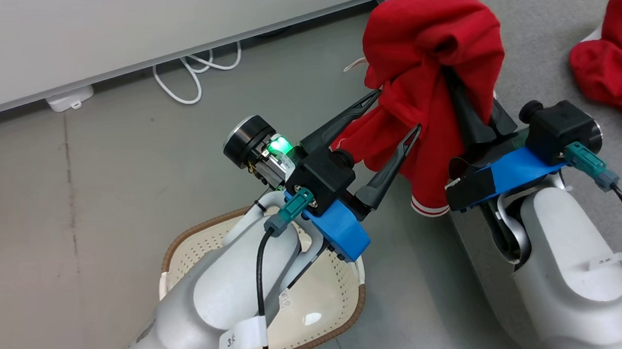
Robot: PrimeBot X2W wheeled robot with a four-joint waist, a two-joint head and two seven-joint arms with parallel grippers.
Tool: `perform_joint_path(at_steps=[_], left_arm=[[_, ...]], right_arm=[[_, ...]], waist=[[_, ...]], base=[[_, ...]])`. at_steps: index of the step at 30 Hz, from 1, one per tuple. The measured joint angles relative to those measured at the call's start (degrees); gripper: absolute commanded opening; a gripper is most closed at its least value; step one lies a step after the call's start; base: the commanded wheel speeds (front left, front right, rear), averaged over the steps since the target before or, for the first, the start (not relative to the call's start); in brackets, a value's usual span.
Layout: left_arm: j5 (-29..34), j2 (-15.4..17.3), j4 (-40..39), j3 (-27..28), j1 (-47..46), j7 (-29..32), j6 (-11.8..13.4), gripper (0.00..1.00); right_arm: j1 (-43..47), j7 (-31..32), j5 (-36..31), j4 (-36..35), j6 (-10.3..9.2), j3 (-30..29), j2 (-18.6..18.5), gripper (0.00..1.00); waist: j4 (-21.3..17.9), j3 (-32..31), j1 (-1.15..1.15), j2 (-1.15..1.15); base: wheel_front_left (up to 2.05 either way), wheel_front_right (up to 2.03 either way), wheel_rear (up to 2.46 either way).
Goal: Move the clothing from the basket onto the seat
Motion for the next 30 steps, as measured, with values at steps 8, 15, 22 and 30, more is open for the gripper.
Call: perform_joint_path(at_steps=[8, 15, 22, 30], left_arm=[[0.14, 0.41, 0.01, -1.36, -0.64, 0.0, 0.0, 1.0], [0.07, 0.81, 0.43, -2.72, -0.99, 0.0, 0.0, 1.0], [-0.34, 0.89, 0.89, -4.2, -1.28, 0.0, 0.0, 1.0], [-0.55, 0.94, 1.32, -5.16, -1.62, 0.0, 0.0, 1.0]], right_arm=[[1.09, 0.0, -0.07, -2.45, 0.0, -4.54, 0.0, 0.0], [2.95, 0.0, -0.1, -4.21, 0.0, -7.04, 0.01, 0.0], [5.12, 0.0, -0.07, -5.63, 0.0, -9.35, 0.01, 0.0], [7.33, 0.0, 0.52, -6.5, 0.0, -11.61, 0.0, 0.0]], waist=[[-4.67, 2.16, 0.0, 0.0], [-8.58, 3.59, 0.0, 0.0], [-11.9, 4.43, 0.0, 0.0], [-13.8, 5.26, 0.0, 0.0]], base=[[0.0, 0.0, 0.0], [0.0, 0.0, 0.0], [0.0, 0.0, 0.0], [0.0, 0.0, 0.0]])
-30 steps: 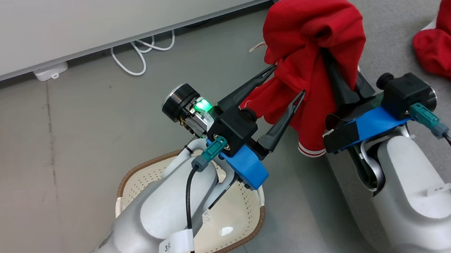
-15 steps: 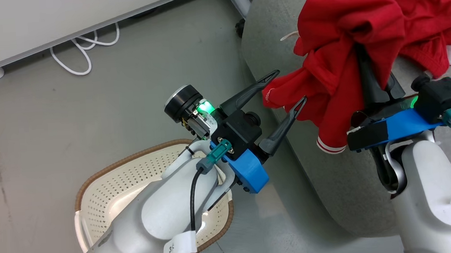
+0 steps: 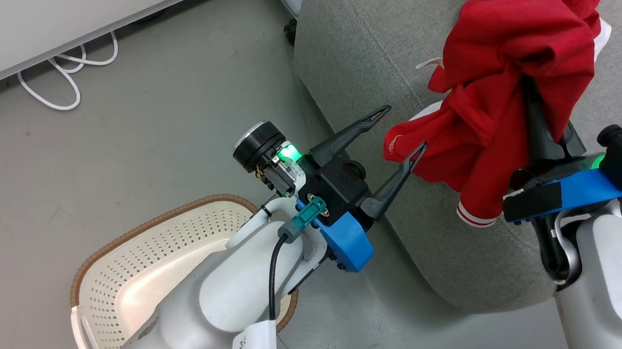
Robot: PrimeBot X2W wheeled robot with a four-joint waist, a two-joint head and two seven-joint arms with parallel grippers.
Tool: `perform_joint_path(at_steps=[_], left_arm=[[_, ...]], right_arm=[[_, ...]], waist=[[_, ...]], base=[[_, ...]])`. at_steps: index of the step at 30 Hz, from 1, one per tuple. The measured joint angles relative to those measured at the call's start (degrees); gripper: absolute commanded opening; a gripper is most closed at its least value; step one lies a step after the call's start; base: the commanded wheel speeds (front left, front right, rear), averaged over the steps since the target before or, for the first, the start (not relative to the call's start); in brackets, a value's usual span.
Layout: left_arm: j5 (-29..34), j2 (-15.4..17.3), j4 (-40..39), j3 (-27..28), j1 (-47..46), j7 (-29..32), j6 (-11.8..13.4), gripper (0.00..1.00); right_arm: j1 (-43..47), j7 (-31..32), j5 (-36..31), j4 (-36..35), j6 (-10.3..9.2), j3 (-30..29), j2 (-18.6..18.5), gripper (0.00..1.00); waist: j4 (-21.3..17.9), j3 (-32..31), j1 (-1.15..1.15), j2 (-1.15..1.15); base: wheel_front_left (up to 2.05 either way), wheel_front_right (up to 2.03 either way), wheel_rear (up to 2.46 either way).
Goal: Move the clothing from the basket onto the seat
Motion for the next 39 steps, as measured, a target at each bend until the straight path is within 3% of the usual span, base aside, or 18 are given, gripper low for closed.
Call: perform_joint_path(at_steps=[15, 24, 29, 39], left_arm=[[-0.14, 0.47, -0.02, -0.37, -0.64, 0.0, 0.0, 1.0], [1.16, 1.33, -0.42, -0.43, -3.29, 0.0, 0.0, 1.0], [2.22, 2.09, -0.6, -0.69, -6.1, 0.02, 0.0, 1.0], [4.5, 3.86, -3.42, -1.65, -12.33, 1.43, 0.0, 1.0]], right_arm=[[0.81, 0.0, -0.3, -1.91, 0.0, -0.93, 0.0, 0.0], [-9.16, 0.0, -4.25, -5.45, 0.0, -3.34, -0.43, 0.0], [-18.7, 0.0, -4.61, -7.72, 0.0, -9.23, -4.82, 0.0], [-31.47, -0.01, -4.66, -9.65, 0.0, -27.91, -16.28, 0.0]], waist=[[0.13, 1.15, 0.0, 0.0], [0.64, 5.34, 0.0, 0.0], [1.05, 9.4, 0.0, 0.0], [2.75, 19.67, 0.01, 0.0]], base=[[0.0, 0.0, 0.0], [0.0, 0.0, 0.0], [0.0, 0.0, 0.0], [0.0, 0.0, 0.0]])
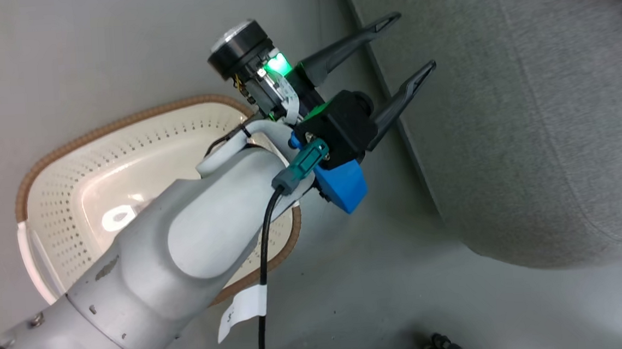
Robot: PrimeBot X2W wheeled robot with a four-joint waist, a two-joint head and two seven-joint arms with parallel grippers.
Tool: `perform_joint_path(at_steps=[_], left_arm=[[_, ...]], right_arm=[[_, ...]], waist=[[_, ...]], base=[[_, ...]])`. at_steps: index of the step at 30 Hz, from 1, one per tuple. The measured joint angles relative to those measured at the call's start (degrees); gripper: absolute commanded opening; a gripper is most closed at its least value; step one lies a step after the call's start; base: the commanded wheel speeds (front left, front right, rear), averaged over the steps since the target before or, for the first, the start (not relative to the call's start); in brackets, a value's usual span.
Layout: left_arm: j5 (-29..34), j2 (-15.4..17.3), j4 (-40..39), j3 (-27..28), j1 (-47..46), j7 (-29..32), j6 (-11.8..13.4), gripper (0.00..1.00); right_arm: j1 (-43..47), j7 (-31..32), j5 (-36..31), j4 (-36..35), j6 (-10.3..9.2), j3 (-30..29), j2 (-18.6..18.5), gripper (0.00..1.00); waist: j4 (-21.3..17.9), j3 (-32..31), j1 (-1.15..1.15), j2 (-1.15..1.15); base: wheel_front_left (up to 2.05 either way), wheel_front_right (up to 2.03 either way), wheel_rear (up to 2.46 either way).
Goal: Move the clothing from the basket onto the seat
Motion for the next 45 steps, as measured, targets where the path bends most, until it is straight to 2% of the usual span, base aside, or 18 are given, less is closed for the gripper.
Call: perform_joint_path(at_steps=[5, 9, 13, 18, 25, 26, 27, 28, 29, 38, 45], left_arm=[[0.66, 1.1, -1.32, -0.01, -1.66, 0.88, 0.11, 1.0], [1.09, 1.15, -2.21, -0.56, -2.76, 1.43, 0.2, 1.0], [1.14, 1.11, -2.4, -0.92, -2.93, 1.46, 0.36, 1.0], [1.12, 0.77, -2.4, -1.14, -3.3, 1.3, 0.42, 1.0], [0.73, 0.7, -2.08, -1.19, -3.81, 0.87, 0.6, 1.0], [0.71, 0.7, -2.02, -1.2, -3.81, 0.86, 0.67, 1.0], [0.69, 0.7, -1.96, -1.22, -3.81, 0.83, 0.69, 1.0], [0.62, 0.69, -1.81, -1.25, -3.81, 0.78, 0.85, 1.0], [0.58, 0.63, -1.67, -1.27, -3.81, 0.64, 0.86, 1.0], [-0.77, -1.09, -0.13, -1.03, -1.87, -0.94, 1.85, 1.0], [-2.24, -1.81, -0.34, 1.58, 2.19, -1.41, 2.93, 1.0]], right_arm=[[-1.28, 0.0, 0.15, 4.41, 0.0, -4.63, -3.26, 0.0], [-0.18, 0.0, -1.22, 10.55, 0.0, -3.68, -4.58, 0.0], [0.32, 0.0, -1.51, 14.75, 0.0, -3.69, -4.19, 0.0], [2.19, 0.0, -2.09, 20.16, 0.0, -4.42, -1.96, 0.0], [3.04, 0.0, -2.09, 25.69, 0.0, -3.54, -2.46, 0.0], [3.35, -0.01, -2.15, 25.49, 0.0, -3.11, -2.46, 0.05], [3.62, 0.0, -2.19, 25.09, 0.0, -2.89, -2.45, 0.37], [3.97, 0.0, -2.21, 24.35, 0.0, -2.61, -2.45, 0.84], [4.54, 0.0, -2.26, 23.52, 0.0, -2.27, -2.45, 1.0], [14.66, -0.01, -1.83, 15.39, 0.0, -0.92, -1.52, 1.0], [23.31, 0.0, -2.11, 7.61, 0.0, 0.79, 2.46, 1.0]], waist=[[0.7, 4.52, 0.0, 0.0], [1.43, 7.83, 0.0, 0.0], [2.31, 9.34, 0.0, 0.0], [3.12, 10.03, 0.0, 0.0], [3.84, 10.48, 0.0, 0.0], [3.86, 10.42, 0.0, 0.0], [3.87, 10.34, 0.0, 0.0], [3.89, 10.17, 0.0, 0.0], [3.91, 9.93, 0.0, 0.0], [4.97, 5.23, 0.0, 0.0], [6.27, -0.65, -0.01, 0.0]], base=[[0.0, 0.0, 0.0], [0.0, 0.0, 0.0], [0.0, 0.0, 0.0], [0.0, 0.0, 0.0], [0.0, 0.0, 0.0], [0.0, 0.0, 0.0], [0.0, 0.0, 0.0], [0.0, 0.0, 0.0], [0.0, 0.0, 0.0], [0.0, 0.0, 0.0], [0.0, 0.0, 0.0]])
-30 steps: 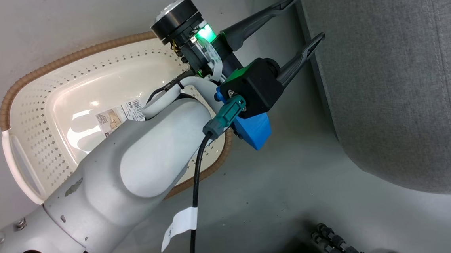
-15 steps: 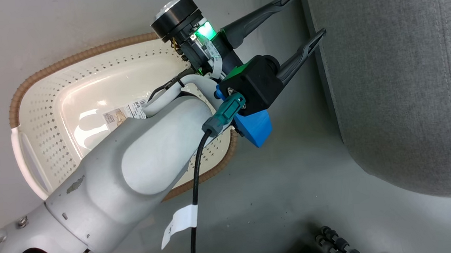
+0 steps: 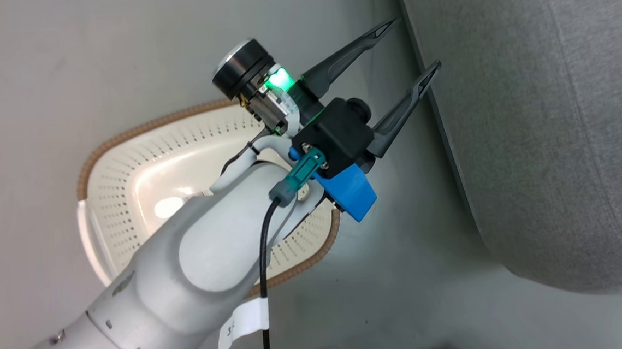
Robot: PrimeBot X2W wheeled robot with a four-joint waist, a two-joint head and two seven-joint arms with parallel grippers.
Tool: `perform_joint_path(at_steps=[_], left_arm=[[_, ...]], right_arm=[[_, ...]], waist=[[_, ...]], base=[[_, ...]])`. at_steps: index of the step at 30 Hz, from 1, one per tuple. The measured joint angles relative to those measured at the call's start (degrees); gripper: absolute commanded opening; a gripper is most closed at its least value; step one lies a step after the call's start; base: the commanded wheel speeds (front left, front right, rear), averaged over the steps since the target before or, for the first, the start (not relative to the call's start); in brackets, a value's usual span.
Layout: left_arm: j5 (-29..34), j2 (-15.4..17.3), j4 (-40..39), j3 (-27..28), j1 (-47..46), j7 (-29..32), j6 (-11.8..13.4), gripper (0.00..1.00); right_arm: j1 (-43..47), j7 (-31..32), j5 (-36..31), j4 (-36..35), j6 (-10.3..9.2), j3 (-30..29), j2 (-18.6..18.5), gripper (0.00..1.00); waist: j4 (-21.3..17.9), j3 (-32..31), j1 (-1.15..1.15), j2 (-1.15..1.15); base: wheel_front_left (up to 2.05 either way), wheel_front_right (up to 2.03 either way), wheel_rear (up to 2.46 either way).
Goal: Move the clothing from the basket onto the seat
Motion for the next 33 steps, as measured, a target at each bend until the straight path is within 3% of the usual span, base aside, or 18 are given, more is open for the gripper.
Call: perform_joint_path(at_steps=[6, 14, 23, 33], left_arm=[[-0.35, -0.14, -2.72, 5.48, 5.99, -0.01, 0.83, 1.0], [1.63, -0.16, -7.67, 16.61, 15.97, -0.02, 2.2, 1.0], [5.46, -1.66, -10.89, 29.98, 25.83, -0.03, 3.41, 1.0], [9.27, -3.74, -11.56, 40.46, 34.7, -0.03, 3.46, 1.0]], right_arm=[[4.32, 0.0, -0.62, -5.28, 0.0, 3.83, 2.53, 1.0], [7.2, 0.0, 1.82, -6.66, 0.0, 10.68, 3.8, 1.0], [10.57, 0.0, 2.1, -5.28, 0.0, 18.85, 5.48, 1.0], [12.94, 0.0, 2.71, -1.81, 0.0, 26.01, 8.82, 1.0]], waist=[[1.58, -5.83, -0.01, 0.0], [4.19, -14.01, -0.01, 0.0], [8.33, -21.29, -0.01, 0.0], [12.36, -28.07, -0.01, 0.0]], base=[[0.0, 0.0, 0.0], [0.0, 0.0, 0.0], [0.0, 0.0, 0.0], [0.0, 0.0, 0.0]])
